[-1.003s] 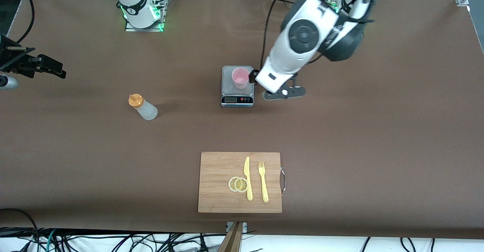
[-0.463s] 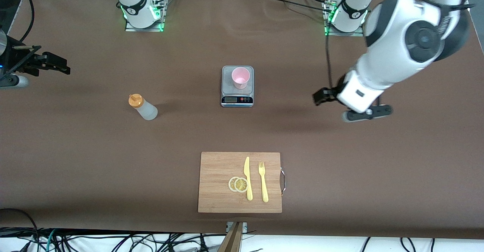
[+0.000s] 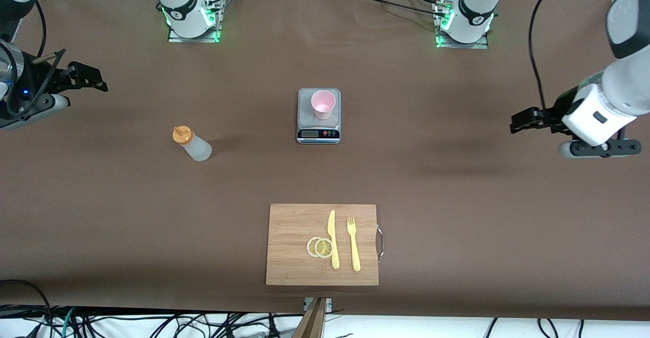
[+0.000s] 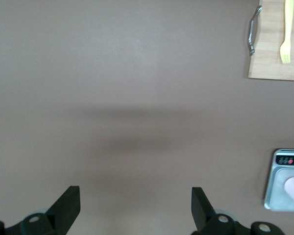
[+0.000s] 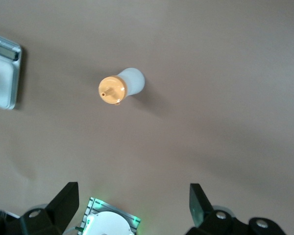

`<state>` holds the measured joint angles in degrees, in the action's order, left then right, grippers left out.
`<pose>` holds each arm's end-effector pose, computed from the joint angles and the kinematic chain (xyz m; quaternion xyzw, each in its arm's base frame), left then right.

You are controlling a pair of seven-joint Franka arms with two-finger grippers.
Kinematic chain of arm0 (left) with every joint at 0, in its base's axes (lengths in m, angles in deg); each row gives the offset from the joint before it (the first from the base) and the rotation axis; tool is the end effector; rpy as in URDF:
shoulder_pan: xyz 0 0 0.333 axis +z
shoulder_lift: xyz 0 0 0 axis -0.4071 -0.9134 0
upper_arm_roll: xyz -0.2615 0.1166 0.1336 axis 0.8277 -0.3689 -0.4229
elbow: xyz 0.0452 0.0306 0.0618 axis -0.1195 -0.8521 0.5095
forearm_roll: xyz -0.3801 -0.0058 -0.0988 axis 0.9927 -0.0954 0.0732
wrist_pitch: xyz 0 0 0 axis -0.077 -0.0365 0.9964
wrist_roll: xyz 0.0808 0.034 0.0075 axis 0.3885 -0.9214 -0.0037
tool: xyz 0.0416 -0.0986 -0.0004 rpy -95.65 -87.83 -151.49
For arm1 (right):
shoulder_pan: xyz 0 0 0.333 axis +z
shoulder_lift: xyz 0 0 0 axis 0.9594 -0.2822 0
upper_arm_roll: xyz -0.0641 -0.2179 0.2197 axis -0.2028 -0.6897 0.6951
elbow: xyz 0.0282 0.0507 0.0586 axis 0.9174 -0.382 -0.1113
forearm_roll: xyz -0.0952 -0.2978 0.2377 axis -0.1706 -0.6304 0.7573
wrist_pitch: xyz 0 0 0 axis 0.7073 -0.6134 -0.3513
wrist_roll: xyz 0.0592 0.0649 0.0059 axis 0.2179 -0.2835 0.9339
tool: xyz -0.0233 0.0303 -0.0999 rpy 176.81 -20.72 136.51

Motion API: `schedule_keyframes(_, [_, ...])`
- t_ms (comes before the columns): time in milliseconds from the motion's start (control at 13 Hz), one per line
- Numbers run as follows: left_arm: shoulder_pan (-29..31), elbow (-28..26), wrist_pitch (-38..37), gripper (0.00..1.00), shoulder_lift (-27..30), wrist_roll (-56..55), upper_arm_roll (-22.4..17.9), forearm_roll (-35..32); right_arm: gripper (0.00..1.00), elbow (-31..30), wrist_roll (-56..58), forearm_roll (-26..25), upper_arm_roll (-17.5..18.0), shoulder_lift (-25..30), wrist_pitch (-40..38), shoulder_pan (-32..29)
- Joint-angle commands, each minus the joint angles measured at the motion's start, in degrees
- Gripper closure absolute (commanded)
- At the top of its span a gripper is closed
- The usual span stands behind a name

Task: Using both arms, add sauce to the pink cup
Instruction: 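Open the left gripper and withdraw it from the cup to rest, then reach the right gripper to the white sauce bottle and grasp it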

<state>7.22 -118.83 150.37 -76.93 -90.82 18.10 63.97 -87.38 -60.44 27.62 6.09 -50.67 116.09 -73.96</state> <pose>0.6073 -0.0370 0.5503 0.9970 0.0263 -0.0655 0.0315 0.5606 -0.0201 0.5502 -0.9710 -0.2056 0.0999 0.0692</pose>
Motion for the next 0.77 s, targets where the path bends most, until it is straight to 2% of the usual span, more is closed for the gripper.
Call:
schedule_keyframes(0, [5.0, 0.14, -1.35, 0.0, 1.83, 2.32, 3.87, -1.57, 0.0, -0.52, 10.16, 4.23, -2.45, -1.52, -0.06, -0.79])
schedule_keyframes(154, [12.81, 0.14, -1.35, 0.0, 3.24, 2.23, 11.41, -1.66, 0.0, -1.05, 18.58, 7.14, -3.5, -3.37, 0.47, -1.75])
schedule_keyframes(309, [17.67, -0.12, -1.44, 0.0, 4.29, 2.23, 17.22, -1.66, 0.0, -1.4, 28.34, 10.73, -3.59, -6.09, 1.0, -4.38])
schedule_keyframes(463, [19.44, -0.91, -2.4, 0.0, 5.61, 2.23, 18.83, -1.66, 0.0, -1.57, 37.65, 15.39, -3.59, -9.42, 1.35, -7.46])
schedule_keyframes(694, [19.53, -2.32, -4.52, 0.0, 6.32, 2.67, 19.01, -3.58, 0.0, -1.66, 54.42, 23.38, -3.59, -17.59, 3.36, -11.59])
